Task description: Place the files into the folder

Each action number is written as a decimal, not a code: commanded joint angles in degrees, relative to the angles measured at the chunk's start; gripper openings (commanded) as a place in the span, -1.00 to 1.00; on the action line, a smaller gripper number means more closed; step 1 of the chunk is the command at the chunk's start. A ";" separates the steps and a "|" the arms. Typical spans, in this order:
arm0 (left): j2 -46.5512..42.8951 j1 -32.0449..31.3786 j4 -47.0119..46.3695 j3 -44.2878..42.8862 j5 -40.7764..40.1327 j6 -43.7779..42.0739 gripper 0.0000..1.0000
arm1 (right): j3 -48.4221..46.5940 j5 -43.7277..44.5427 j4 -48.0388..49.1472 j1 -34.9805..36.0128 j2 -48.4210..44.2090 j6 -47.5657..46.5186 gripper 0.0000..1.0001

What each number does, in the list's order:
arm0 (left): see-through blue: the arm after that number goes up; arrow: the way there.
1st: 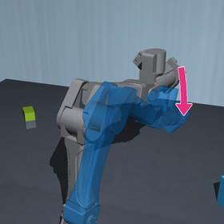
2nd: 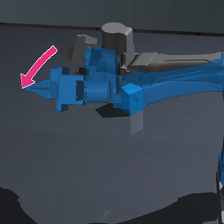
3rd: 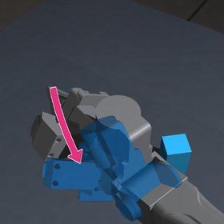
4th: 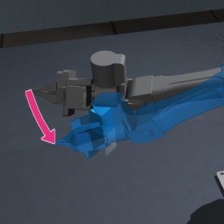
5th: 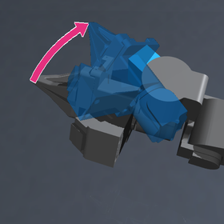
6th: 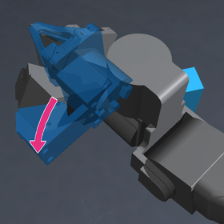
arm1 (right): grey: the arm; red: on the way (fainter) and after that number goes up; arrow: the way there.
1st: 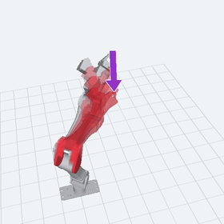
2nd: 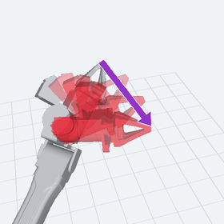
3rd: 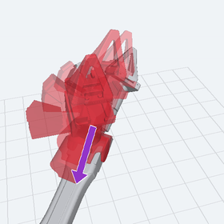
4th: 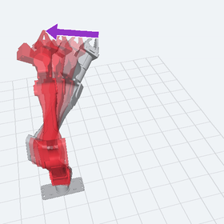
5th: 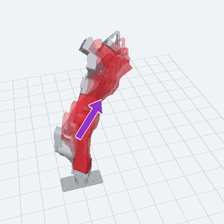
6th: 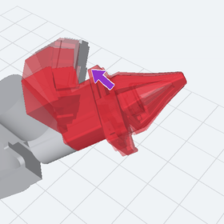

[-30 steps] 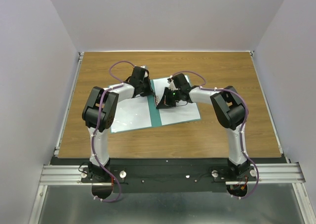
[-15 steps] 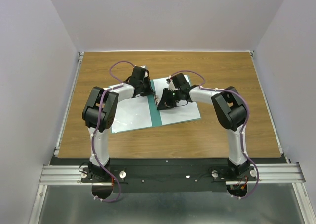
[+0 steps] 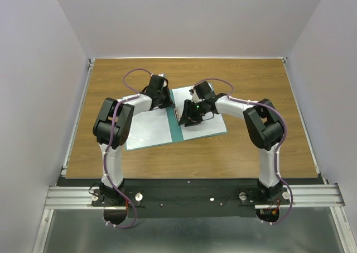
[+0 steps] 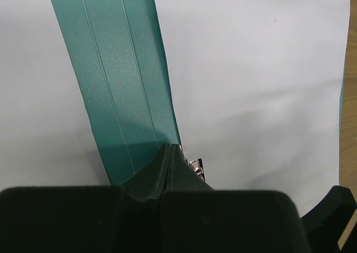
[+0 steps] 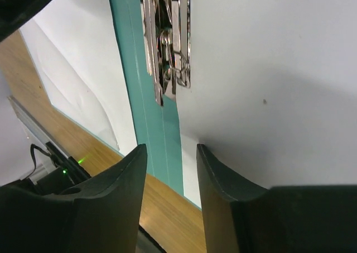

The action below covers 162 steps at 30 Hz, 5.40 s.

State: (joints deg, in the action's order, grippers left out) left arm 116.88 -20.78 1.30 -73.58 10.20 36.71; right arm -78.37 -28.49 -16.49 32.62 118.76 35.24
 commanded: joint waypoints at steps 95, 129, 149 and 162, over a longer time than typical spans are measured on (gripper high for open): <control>-64.41 14.18 -10.70 44.13 1.02 0.21 0.94 | -30.53 63.05 -22.27 13.00 -7.66 -17.40 -0.99; -69.51 16.73 -13.96 47.39 11.68 0.91 0.94 | -24.02 43.26 -16.73 4.64 -21.64 -20.13 -0.99; -69.86 16.82 -15.57 46.60 20.57 5.21 -1.00 | -22.62 35.26 -14.27 4.29 -13.56 -16.70 -0.99; -65.73 16.82 18.45 31.50 13.01 -0.31 -1.00 | -16.55 26.49 -9.26 4.29 -6.96 -13.01 0.04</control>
State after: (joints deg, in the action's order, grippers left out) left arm 49.23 -4.01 3.62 -35.81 28.84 41.06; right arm -96.62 5.15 -30.39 36.42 111.81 19.97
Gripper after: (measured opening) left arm 0.012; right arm 0.287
